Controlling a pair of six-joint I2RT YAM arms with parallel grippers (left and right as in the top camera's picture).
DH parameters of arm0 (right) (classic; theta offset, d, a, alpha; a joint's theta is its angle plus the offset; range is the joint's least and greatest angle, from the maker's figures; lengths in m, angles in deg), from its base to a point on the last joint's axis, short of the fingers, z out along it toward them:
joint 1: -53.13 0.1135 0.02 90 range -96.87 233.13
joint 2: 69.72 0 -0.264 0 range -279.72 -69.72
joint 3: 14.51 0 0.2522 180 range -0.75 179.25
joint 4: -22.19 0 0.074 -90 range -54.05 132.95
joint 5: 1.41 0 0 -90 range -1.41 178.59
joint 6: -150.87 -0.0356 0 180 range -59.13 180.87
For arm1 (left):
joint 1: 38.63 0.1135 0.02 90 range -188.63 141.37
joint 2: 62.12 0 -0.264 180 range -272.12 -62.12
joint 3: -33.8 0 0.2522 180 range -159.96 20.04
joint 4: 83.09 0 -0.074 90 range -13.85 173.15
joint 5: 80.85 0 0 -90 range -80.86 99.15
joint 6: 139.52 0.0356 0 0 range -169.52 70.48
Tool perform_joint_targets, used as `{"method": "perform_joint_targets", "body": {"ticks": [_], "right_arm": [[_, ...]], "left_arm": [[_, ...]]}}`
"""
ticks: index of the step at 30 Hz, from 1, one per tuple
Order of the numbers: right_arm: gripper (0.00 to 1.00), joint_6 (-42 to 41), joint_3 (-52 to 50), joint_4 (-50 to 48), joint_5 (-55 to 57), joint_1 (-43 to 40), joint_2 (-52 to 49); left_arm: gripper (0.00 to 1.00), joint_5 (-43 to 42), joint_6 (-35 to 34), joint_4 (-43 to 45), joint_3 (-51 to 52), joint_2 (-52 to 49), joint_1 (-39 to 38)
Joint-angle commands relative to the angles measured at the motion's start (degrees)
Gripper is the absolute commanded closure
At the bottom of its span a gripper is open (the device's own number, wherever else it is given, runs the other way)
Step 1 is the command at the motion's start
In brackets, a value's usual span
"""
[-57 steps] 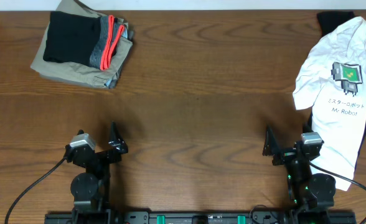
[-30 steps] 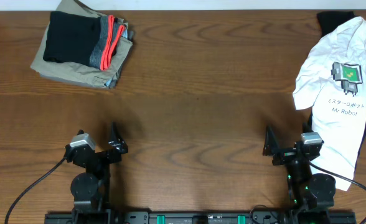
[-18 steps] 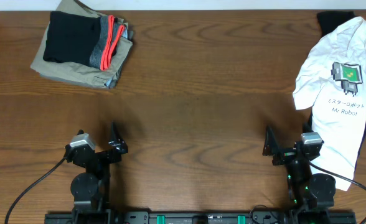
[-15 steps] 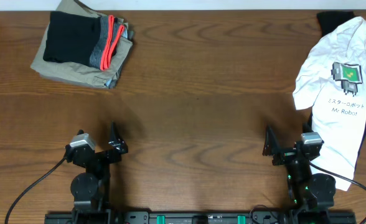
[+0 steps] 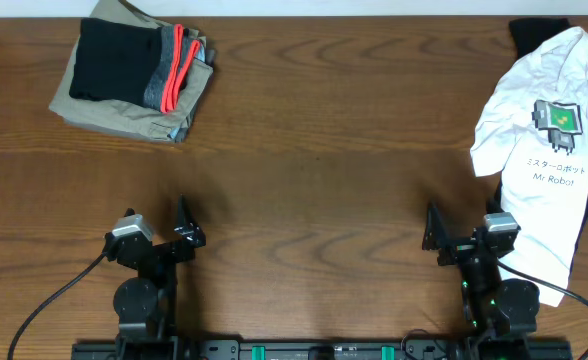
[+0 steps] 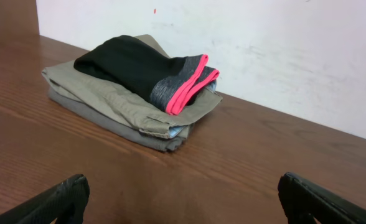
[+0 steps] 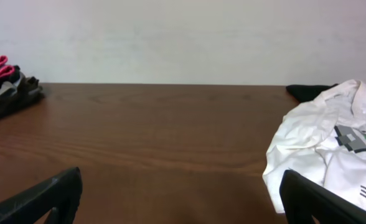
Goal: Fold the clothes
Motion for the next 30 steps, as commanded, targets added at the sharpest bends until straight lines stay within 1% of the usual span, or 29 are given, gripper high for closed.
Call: {"method": "perform_joint_targets", "body": {"ticks": [1, 23, 30], "right_arm": [[0.01, 0.3, -0.1, 0.3, 0.3, 0.4, 0.3], [0.01, 0.3, -0.1, -0.2, 0.1, 0.4, 0.3], [0.01, 0.3, -0.1, -3.0, -1.3, 0.4, 0.3]], "left_arm": [[0.02, 0.0, 0.5, -1.2, 1.7, 0.4, 0.3], [0.02, 0.0, 0.5, -1.2, 1.7, 0.4, 0.3], [0.02, -5.0, 0.5, -1.2, 1.7, 0.4, 0.3]]}}
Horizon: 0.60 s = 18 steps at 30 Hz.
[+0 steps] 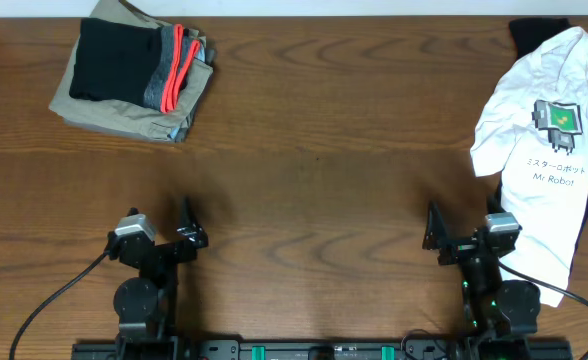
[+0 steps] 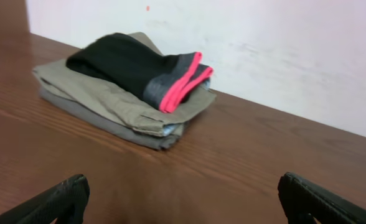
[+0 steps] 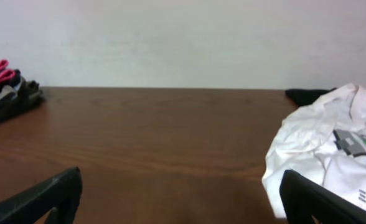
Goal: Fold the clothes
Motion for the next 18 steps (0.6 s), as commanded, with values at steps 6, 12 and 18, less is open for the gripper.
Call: {"method": "perform_joint_targets", "body": {"ticks": [6, 12, 18], "right_arm": [[0.01, 0.3, 0.8, -3.1, -3.4, 0.4, 0.1], [0.01, 1.0, 5.5, -3.1, -4.2, 0.4, -3.9], [0.01, 4.9, 14.8, -3.1, -4.3, 0.4, -14.2]], "left_arm": [[0.02, -5.1, 0.6, -1.1, -0.7, 0.3, 0.3], [0.02, -5.2, 1.0, -1.2, -5.7, -4.0, 0.3], [0.02, -6.8, 1.0, -1.7, -14.5, -17.2, 0.2]]}}
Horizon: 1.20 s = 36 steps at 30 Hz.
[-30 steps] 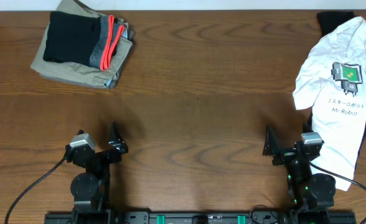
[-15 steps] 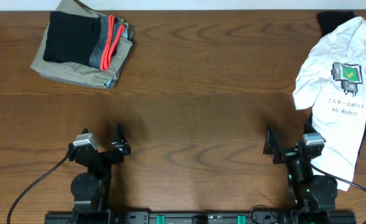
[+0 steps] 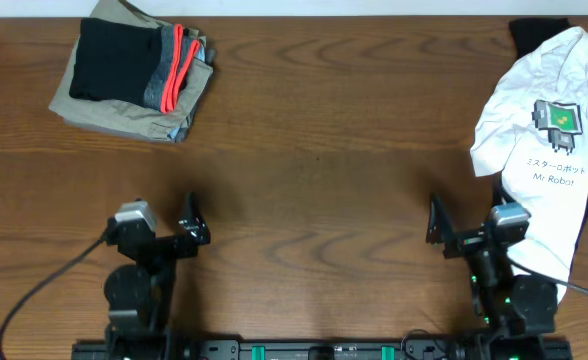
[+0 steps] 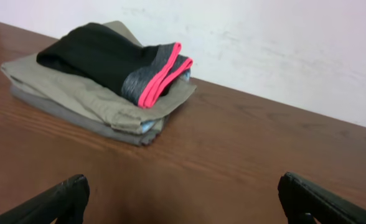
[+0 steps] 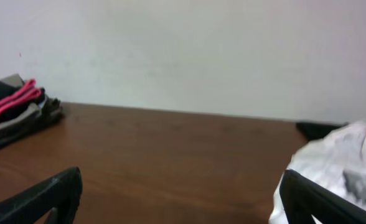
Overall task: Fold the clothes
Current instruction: 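Reach the right gripper to the white T-shirt and pinch its edge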
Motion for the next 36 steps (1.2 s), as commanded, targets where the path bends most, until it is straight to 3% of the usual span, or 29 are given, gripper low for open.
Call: {"method": "perform_joint_targets", "body": {"ticks": [1, 8, 23, 30, 36], "right_arm": [[0.01, 2.6, 6.4, -0.1, -0.7, 0.4, -5.9], [0.01, 2.5, 21.8, 4.7, -1.0, 0.4, -24.2], [0.01, 2.6, 65.9, 31.6, -1.4, -0.8, -66.8], [0.01, 9.7, 79.0, 37.1, -12.0, -8.0, -81.4], [0.01, 9.6, 79.9, 32.8, -13.2, -15.2, -88.7]], "left_arm": [[0.02, -3.1, 1.0, 0.0, -6.7, -7.8, 0.3], [0.02, -9.5, 1.6, -7.1, -24.8, -29.1, 0.3], [0.02, -11.2, 10.2, -38.5, -66.7, -66.6, -2.1], [0.02, -11.2, 13.8, -40.2, -73.3, -76.5, -6.8], [0.02, -11.3, 14.7, -39.3, -73.3, -82.5, -8.2]]}}
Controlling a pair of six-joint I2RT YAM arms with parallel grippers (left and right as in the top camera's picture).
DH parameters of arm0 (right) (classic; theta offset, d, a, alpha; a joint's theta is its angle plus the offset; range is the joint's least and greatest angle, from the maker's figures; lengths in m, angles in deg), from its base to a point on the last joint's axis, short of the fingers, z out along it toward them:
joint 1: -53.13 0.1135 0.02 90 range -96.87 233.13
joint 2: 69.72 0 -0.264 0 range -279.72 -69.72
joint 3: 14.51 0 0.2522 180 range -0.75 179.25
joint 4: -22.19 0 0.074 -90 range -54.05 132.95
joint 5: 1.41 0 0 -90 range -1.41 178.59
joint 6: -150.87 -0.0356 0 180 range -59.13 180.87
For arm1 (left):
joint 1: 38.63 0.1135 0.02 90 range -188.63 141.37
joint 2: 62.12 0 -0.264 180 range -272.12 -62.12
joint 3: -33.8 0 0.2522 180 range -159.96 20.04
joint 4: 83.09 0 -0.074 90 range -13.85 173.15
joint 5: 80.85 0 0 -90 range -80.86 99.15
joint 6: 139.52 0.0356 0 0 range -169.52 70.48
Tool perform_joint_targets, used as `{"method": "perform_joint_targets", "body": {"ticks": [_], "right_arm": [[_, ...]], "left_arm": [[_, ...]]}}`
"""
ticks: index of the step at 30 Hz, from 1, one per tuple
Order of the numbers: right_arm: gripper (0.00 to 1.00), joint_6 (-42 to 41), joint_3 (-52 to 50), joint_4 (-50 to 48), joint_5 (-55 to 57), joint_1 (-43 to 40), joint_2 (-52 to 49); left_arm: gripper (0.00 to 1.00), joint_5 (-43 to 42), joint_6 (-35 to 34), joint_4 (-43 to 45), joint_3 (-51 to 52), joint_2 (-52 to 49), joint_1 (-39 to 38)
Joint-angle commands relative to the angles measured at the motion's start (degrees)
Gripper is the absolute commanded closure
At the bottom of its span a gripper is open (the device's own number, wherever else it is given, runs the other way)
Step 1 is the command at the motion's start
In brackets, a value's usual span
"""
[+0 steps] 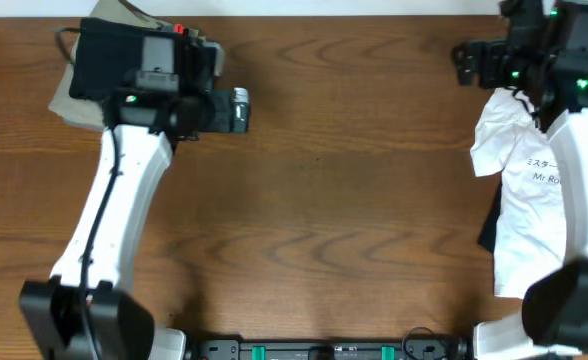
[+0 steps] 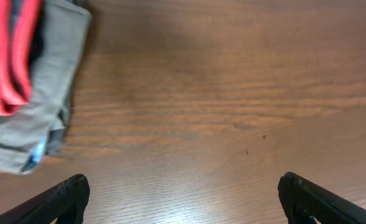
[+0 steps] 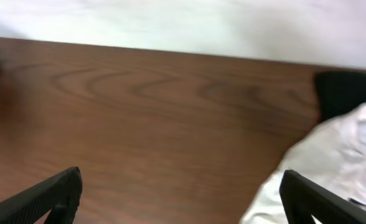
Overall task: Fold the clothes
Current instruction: 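Reach the right gripper to the white T-shirt and pinch its edge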
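Observation:
An unfolded white T-shirt [image 1: 539, 190] with a printed front lies crumpled at the table's right edge, over a black garment [image 3: 351, 90]. My right gripper [image 1: 464, 62] hovers open just left of the shirt's top; in the right wrist view the shirt [image 3: 342, 165] lies by the right fingertip [image 3: 307, 193]. A folded stack [image 2: 27, 93] of tan, black and pink-trimmed clothes sits at the far left corner, mostly hidden overhead by my left arm. My left gripper [image 1: 236, 108] hangs open just right of that stack, above bare wood.
The brown wooden table [image 1: 334, 200] spans the whole view, with a white wall behind its far edge. Both arm bases stand at the near edge. A dark bit of cloth [image 1: 487, 232] peeks out from under the shirt's left side.
Both arms have left their tucked rest poses at the near edge. The left gripper is now beside the folded stack at the far left, the right one beside the shirt's top at the far right.
At all three earlier moments both arms sat folded at the near edge, grippers open, cameras tilting slightly. The folded stack and the white shirt have not moved. Now both arms are stretched to the far side, still open and empty.

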Motion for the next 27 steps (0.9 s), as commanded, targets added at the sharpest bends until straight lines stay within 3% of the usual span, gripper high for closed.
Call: {"method": "perform_joint_targets", "body": {"ticks": [1, 6, 11, 15, 20, 25, 27], "right_arm": [[0.01, 1.6, 1.3, -0.6, -2.8, -3.2, -3.1], [0.02, 3.6, 1.0, 2.0, -1.0, -6.0, -7.3], [0.22, 4.8, 1.0, 7.3, 0.1, -6.8, -13.0], [0.11, 5.0, 1.0, 9.6, 3.1, -6.5, -18.8], [0.11, 1.7, 1.0, 10.9, 9.8, -6.3, -22.9], [0.17, -0.2, 0.5, 10.7, 11.9, -6.3, -24.5], [0.24, -0.2, -0.1, 10.2, 12.1, -6.3, -24.7]], "left_arm": [[0.02, -0.3, 1.7, -0.4, -1.1, -3.4, -0.2], [0.02, -4.7, 1.8, -1.5, -1.1, -7.9, -0.3], [0.02, -6.9, 1.8, -1.2, -1.1, -9.8, -0.3], [0.02, -7.1, 1.7, -1.2, -1.1, -9.8, -0.3], [0.02, -7.1, 1.7, -1.2, -1.1, -9.8, -0.3], [0.02, -7.1, 1.7, -1.2, -1.0, -9.8, -0.3], [0.02, -7.1, 1.7, -1.2, -1.0, -9.8, -0.3]]}}
